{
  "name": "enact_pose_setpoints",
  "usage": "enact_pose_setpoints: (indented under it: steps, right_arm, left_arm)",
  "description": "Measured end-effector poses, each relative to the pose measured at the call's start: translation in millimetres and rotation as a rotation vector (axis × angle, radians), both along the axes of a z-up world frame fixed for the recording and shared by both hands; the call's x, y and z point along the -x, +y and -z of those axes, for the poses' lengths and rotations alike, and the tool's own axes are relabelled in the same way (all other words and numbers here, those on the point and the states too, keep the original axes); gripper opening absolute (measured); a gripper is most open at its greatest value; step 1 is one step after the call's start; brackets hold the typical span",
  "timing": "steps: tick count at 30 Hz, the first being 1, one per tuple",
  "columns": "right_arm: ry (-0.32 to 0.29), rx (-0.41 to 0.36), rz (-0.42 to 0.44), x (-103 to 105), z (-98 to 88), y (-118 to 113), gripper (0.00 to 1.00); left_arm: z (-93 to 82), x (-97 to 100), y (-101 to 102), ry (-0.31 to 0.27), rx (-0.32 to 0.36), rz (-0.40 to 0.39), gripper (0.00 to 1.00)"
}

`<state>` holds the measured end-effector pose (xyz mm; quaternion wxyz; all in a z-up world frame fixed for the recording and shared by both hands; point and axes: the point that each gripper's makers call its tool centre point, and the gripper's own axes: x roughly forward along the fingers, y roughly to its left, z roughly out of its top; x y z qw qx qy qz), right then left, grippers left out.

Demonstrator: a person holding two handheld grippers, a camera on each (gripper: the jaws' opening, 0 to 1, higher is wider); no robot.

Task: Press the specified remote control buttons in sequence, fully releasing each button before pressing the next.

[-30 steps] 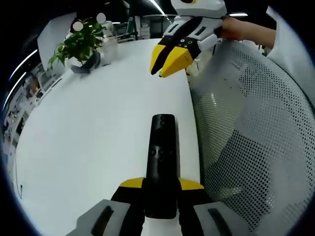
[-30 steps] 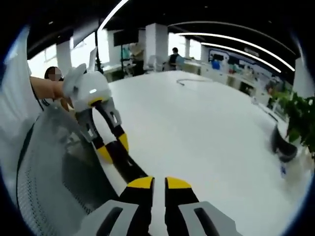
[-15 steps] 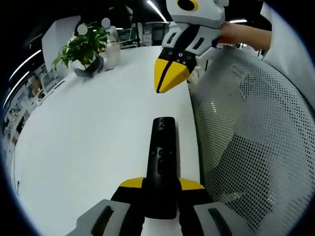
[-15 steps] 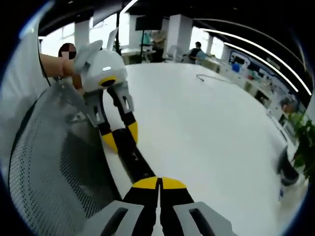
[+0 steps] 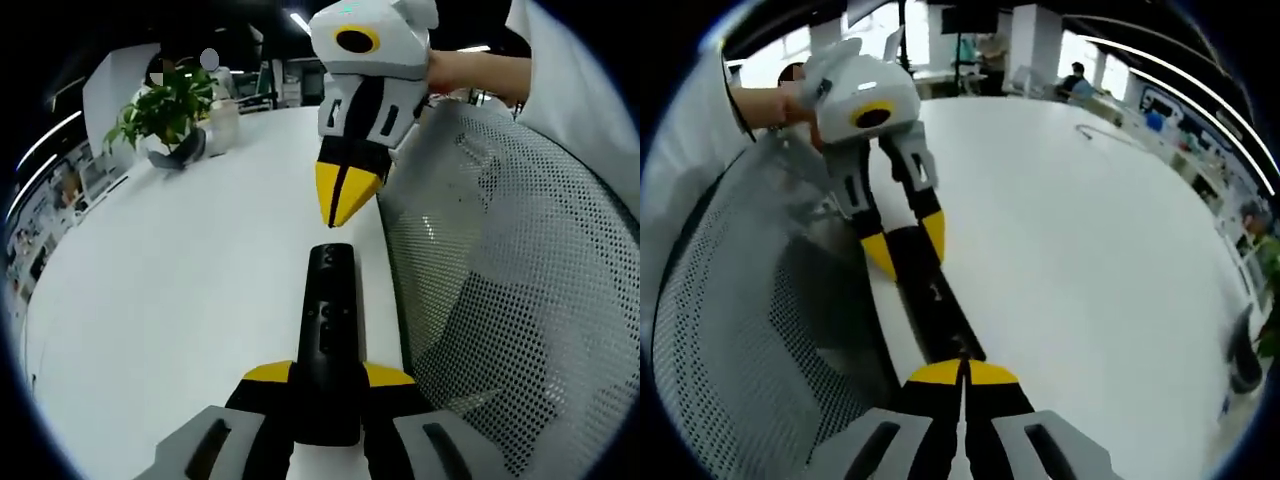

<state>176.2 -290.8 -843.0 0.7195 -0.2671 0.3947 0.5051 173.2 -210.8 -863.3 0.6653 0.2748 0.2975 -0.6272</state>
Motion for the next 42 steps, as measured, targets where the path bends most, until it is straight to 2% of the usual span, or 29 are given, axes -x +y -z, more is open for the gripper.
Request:
enact_pose_setpoints:
  steps: [13, 19, 25, 27, 31, 33, 34, 38, 42]
  right_arm:
    - [0.058, 0.042, -0.063, 3.1, 11.9, 4.1, 0.00]
    - [0.058, 0.055, -0.080, 3.6, 10.6, 4.5, 0.00]
    - [-0.002, 0.184, -0.237, 3.7, 12.8, 5.7, 0.00]
    - [-0.004, 0.215, -0.265, 3.8, 13.7, 5.9, 0.00]
    - [0.043, 0.243, -0.243, 1.6, 14.4, 6.8, 0.00]
    - [0.070, 0.231, -0.222, 1.1, 14.3, 6.1, 0.00]
    - [0.082, 0.212, -0.175, 1.2, 14.3, 6.0, 0.00]
    - [0.029, 0.166, -0.190, 2.2, 14.0, 5.6, 0.00]
    - [0.034, 0.054, -0.115, 0.2, 12.5, 7.9, 0.00]
  left_arm:
    - [-0.1, 1.2, 0.1, 0.000, -0.009, 0.027, 0.24]
    - [0.0, 1.3, 0.2, 0.000, -0.014, 0.027, 0.24]
    - [-0.1, 1.3, 0.1, 0.002, -0.018, 0.031, 0.24]
    - [-0.1, 1.3, 0.1, 0.003, -0.017, 0.030, 0.24]
    - [0.0, 1.2, -0.2, 0.007, -0.021, 0.030, 0.24]
    - [0.0, 1.2, -0.4, 0.009, -0.025, 0.033, 0.24]
    - [0.1, 1.3, -0.5, 0.010, -0.028, 0.036, 0.24]
    - [0.0, 1.3, -1.5, 0.010, -0.050, 0.043, 0.24]
    - [0.3, 1.4, -1.3, 0.010, -0.071, 0.042, 0.24]
